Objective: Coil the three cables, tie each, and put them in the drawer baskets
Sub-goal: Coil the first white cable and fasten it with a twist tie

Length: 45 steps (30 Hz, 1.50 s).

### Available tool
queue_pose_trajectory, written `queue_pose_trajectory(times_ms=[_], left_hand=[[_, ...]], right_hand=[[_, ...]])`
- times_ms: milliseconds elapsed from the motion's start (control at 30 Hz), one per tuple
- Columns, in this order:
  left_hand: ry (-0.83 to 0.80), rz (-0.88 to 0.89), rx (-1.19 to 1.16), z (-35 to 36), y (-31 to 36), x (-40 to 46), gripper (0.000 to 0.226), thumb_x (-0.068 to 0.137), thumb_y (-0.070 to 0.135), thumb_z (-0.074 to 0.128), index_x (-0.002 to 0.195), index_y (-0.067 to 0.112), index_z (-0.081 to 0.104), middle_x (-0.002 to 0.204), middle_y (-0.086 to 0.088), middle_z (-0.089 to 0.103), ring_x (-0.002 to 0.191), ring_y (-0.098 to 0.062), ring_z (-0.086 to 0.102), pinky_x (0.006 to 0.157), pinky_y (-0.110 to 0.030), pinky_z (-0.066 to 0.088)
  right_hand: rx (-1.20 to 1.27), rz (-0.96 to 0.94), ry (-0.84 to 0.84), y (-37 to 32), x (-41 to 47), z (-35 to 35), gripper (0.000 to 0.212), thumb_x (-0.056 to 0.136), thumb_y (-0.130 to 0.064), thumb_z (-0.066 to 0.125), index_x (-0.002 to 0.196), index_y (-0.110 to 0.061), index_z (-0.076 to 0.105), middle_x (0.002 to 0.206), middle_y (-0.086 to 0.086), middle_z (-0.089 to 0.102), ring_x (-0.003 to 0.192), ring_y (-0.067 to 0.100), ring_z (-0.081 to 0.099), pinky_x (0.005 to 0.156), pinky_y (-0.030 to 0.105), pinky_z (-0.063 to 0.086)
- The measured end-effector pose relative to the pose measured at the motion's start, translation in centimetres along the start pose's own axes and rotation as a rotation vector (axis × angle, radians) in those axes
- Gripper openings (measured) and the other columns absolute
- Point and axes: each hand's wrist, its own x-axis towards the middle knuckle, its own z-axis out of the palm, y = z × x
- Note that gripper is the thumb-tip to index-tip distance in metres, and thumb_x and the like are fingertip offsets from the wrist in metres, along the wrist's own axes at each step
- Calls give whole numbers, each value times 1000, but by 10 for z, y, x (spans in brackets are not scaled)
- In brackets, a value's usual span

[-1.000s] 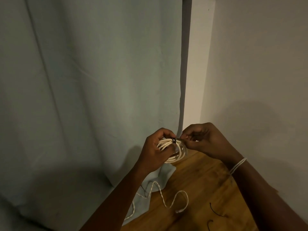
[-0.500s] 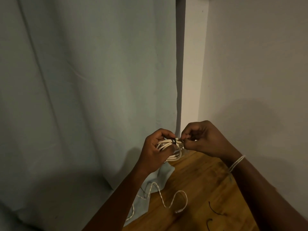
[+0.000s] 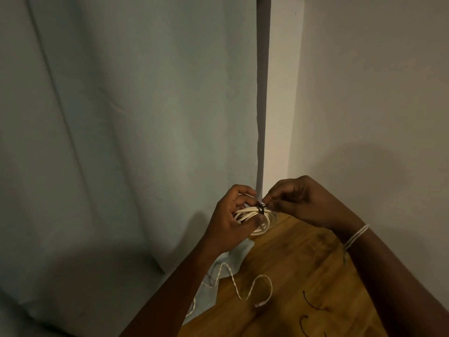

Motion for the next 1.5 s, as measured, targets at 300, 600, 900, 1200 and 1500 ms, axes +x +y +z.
queue_pose_trajectory(times_ms=[300, 600, 900, 1200, 1500], left_hand=[[26, 16, 61, -3, -1, -5, 36, 69, 17, 87, 97, 16, 64, 92, -1, 73, 83, -20, 72, 68, -31, 61], [21, 53, 69, -10, 5, -10, 35, 67, 14, 88, 94, 12, 67, 92, -4, 74, 83, -18, 73, 71, -32, 62], [13, 58, 54, -7, 2, -11, 33, 67, 14, 89, 94, 9, 71, 89, -2, 75, 80, -16, 73, 69, -26, 60], [-16, 92, 40, -13, 8, -13, 28, 67, 14, 89, 90, 8, 72, 88, -2, 75, 79, -20, 72, 69, -28, 60], [-70, 115, 26, -29, 16, -21, 29, 67, 12, 88, 90, 6, 72, 89, -5, 75, 80, -18, 73, 71, -29, 61]], right_hand=[[-10, 53, 10, -9, 2, 5, 22, 81, -4, 77, 96, -19, 75, 79, -9, 77, 75, 9, 74, 74, 15, 56], [116, 70, 0, -14, -1, 2, 21, 78, -3, 77, 98, -11, 75, 89, 1, 79, 83, 17, 76, 77, 23, 59], [7, 75, 12, -16, -3, 8, 23, 78, -1, 78, 96, -15, 74, 82, -3, 78, 77, 10, 75, 75, 19, 58], [73, 58, 5, -21, -9, 5, 20, 82, 3, 74, 98, -7, 76, 87, 2, 77, 81, 21, 74, 77, 29, 60], [82, 162, -163, -27, -7, 3, 18, 88, -16, 68, 100, -7, 77, 96, 6, 77, 90, 28, 72, 87, 44, 59]])
